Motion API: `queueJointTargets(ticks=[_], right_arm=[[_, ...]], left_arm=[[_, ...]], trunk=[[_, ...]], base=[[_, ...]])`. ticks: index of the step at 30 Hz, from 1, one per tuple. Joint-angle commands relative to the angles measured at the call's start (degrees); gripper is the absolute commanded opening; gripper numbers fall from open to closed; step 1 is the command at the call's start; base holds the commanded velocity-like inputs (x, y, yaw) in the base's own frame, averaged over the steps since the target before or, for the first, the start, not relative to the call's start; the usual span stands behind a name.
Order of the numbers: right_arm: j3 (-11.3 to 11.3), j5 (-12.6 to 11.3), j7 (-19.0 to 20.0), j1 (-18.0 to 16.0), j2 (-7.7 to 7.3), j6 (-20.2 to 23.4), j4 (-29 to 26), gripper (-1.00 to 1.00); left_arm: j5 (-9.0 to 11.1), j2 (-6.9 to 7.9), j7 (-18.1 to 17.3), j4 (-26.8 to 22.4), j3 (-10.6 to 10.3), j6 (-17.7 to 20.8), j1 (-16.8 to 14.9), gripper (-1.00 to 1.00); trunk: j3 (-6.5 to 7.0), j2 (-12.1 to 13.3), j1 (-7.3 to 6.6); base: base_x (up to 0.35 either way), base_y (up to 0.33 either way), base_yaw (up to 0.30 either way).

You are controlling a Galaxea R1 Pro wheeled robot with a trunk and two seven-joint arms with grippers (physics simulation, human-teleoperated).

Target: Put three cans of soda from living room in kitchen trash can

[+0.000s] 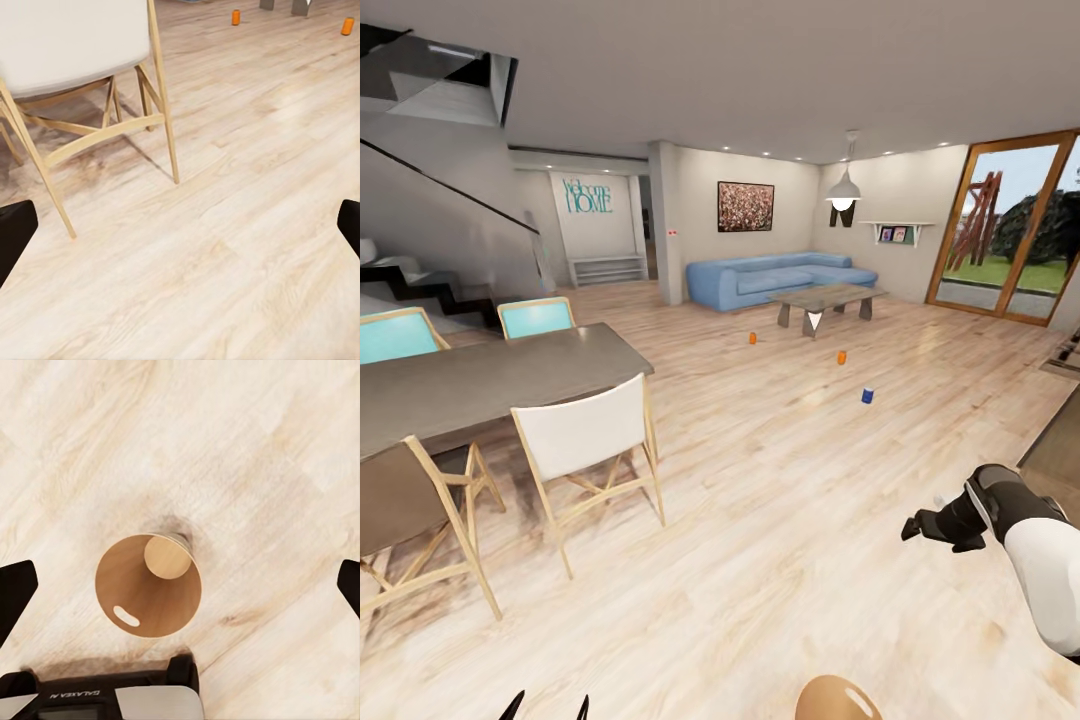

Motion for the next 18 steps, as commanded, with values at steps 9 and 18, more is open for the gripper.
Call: queueJointTargets(ticks=[9, 18], right_arm=[[0.0, 0.0, -0.2, 0.0, -0.15, 0.0, -0.5, 1.0], [0.0, 0.0, -0.2, 0.0, 0.05, 0.0, -0.5, 1.0]], left_arm=[[-0.1, -0.05, 0.0, 0.1, 0.1, 0.0, -0.1, 1.0], [0.0, 0.02, -0.1, 0.1, 0.1, 0.1, -0.1, 1.0]], trunk=[[-1.62, -3.6, 1.98], [-3.23, -7.2, 3.95]], base=[[0.001, 0.0, 0.0], [0.0, 0.0, 0.0]])
